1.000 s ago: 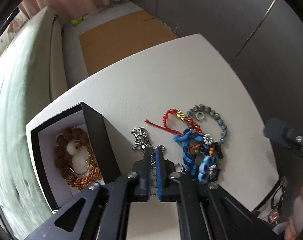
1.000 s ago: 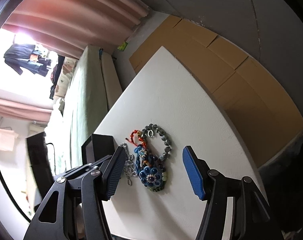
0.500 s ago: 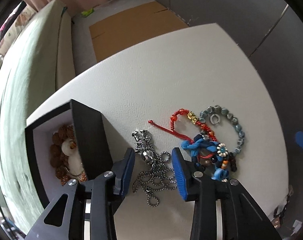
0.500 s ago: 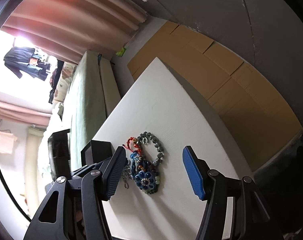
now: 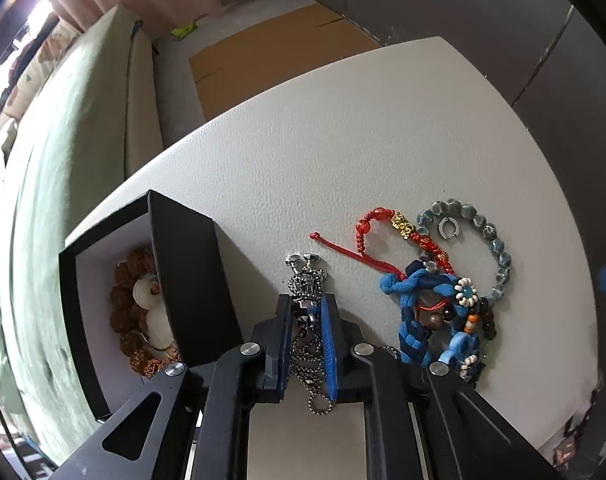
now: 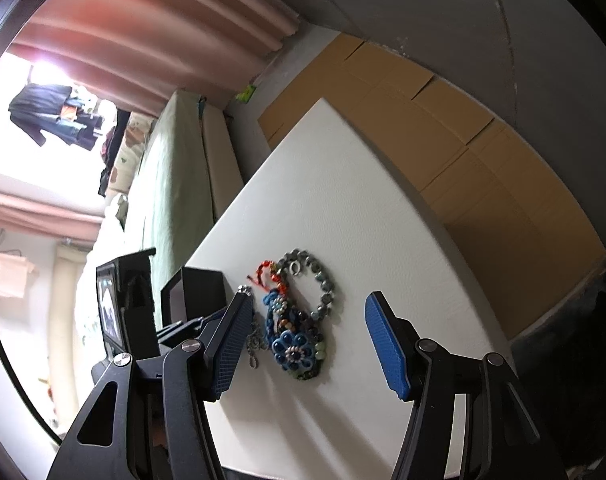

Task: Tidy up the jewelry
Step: 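Lift the silver chain toward the box with the left tool while the right tool grasps the blue knotted bracelet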

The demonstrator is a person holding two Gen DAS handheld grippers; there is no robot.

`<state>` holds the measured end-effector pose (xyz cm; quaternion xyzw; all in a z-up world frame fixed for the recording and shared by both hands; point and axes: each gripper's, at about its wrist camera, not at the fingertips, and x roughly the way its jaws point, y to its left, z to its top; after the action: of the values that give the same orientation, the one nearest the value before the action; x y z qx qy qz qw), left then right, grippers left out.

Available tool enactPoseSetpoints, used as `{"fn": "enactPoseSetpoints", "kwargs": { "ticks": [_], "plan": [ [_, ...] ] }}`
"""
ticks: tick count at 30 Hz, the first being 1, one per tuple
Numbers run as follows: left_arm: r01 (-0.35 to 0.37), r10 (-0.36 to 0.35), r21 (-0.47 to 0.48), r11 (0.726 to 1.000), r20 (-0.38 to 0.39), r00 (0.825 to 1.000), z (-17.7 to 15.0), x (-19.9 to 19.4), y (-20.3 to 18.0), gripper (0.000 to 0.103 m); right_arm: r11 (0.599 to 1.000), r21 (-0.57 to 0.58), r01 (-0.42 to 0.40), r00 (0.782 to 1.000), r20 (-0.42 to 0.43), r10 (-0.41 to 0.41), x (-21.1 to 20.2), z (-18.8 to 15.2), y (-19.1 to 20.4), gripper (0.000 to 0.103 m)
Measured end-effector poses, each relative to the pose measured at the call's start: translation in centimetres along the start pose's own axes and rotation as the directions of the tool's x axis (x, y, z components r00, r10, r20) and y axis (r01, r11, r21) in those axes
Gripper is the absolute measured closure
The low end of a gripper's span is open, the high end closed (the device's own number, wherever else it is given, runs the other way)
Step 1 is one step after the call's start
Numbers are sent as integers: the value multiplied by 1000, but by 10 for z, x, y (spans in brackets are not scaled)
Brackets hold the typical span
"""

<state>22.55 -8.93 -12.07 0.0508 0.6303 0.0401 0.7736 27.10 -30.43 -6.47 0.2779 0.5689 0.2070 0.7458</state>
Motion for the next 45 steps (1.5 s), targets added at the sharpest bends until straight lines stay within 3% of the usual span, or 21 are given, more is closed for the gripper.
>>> {"fn": "enactPoseSetpoints", "kwargs": {
  "ticks": [12, 18, 21, 28, 36, 39, 42, 45],
  "plan": [
    [45, -39, -37, 998, 143, 989, -9, -69, 33, 90, 999, -42, 27, 1000, -6, -28, 12, -4, 8, 43],
    [46, -33, -61, 997, 196, 980, -18, -105, 54, 90, 992, -121, 48, 997, -58, -56, 36, -10, 23, 58],
    [40, -22, -75, 996, 221, 975, -19, -122, 66, 90, 986, -154, 69, 994, -75, -82, 53, -11, 31, 60],
    [33, -3, -100, 994, 284, 959, -16, -154, 83, 90, 958, -245, 151, 984, -54, -169, 78, -9, 47, 60],
    [16, 19, -103, 995, 326, 945, -14, -186, 87, 90, 929, -331, 162, 982, -35, -184, 82, -11, 60, 66],
    [10, 26, -104, 995, 333, 943, -14, -192, 88, 90, 906, -374, 200, 971, -48, -234, 90, -16, 65, 67],
    [3, 32, -106, 994, 335, 942, -14, -196, 89, 90, 887, -405, 223, 964, -47, -263, 94, -18, 68, 89],
    [-1, 37, -104, 995, 347, 937, -17, -205, 89, 90, 892, -406, 199, 973, -29, -230, 83, -18, 70, 89]
  ]
}}
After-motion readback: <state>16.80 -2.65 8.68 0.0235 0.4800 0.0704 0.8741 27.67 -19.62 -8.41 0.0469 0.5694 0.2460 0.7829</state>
